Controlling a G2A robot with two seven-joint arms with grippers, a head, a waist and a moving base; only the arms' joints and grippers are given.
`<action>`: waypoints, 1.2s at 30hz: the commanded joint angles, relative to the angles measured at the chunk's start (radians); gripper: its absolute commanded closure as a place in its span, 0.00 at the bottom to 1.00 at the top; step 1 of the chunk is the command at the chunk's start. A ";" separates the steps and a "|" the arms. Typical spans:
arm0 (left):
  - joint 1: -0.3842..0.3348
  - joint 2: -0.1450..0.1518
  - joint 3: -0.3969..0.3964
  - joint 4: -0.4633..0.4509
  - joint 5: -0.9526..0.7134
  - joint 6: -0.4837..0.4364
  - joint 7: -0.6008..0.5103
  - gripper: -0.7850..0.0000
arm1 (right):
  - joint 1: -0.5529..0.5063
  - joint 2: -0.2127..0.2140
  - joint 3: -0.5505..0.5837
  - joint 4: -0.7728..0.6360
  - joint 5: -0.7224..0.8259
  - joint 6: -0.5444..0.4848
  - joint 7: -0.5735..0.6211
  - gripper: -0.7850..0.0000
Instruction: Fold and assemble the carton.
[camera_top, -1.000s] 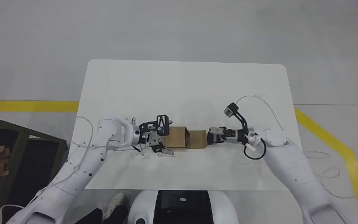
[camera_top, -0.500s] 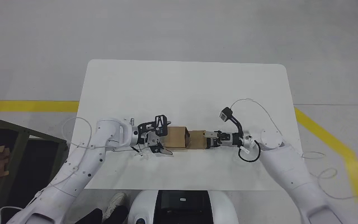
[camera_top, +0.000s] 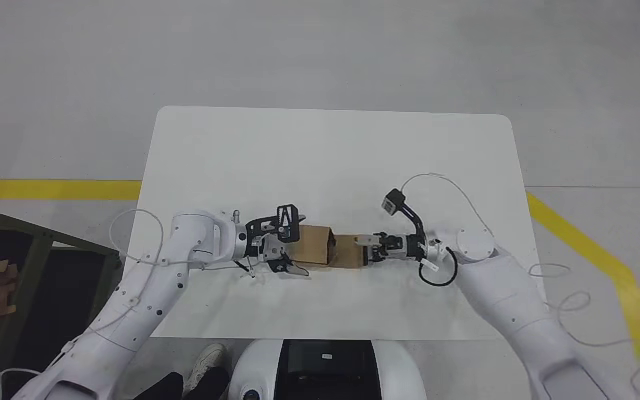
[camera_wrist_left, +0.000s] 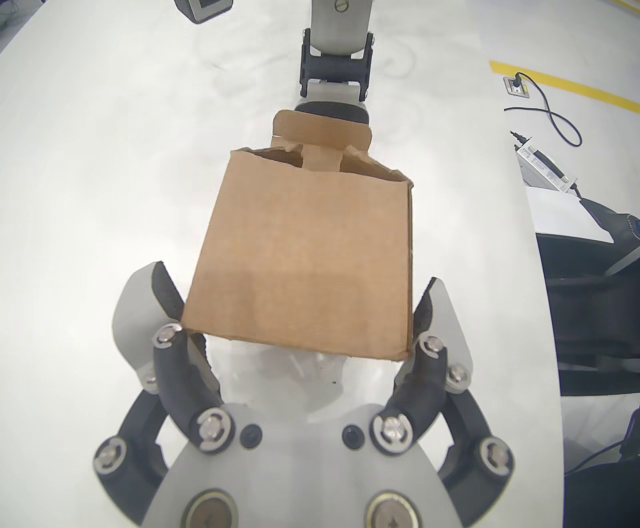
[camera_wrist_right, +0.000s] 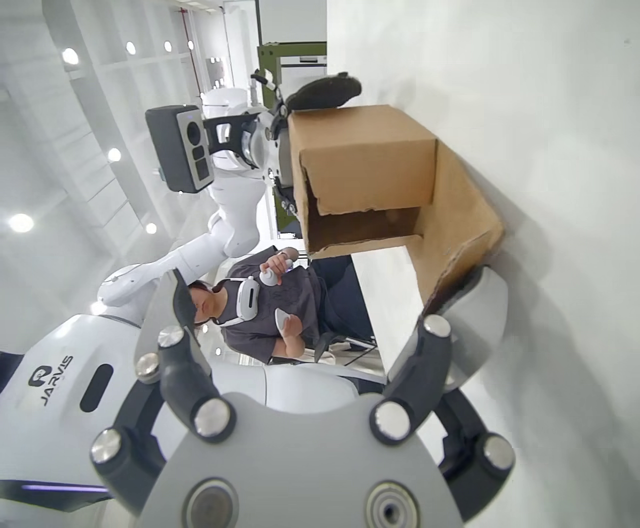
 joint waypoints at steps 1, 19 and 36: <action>0.001 0.001 -0.002 0.000 0.001 -0.001 0.001 0.00 | -0.012 -0.006 0.005 -0.008 0.080 -0.001 0.032 0.00; 0.005 0.001 -0.005 -0.001 0.007 -0.001 0.006 0.00 | 0.000 -0.038 -0.009 -0.011 0.145 0.005 0.072 0.00; 0.007 0.001 -0.006 -0.004 0.001 -0.003 -0.005 0.00 | 0.010 -0.047 -0.012 -0.072 -0.002 -0.010 0.006 0.00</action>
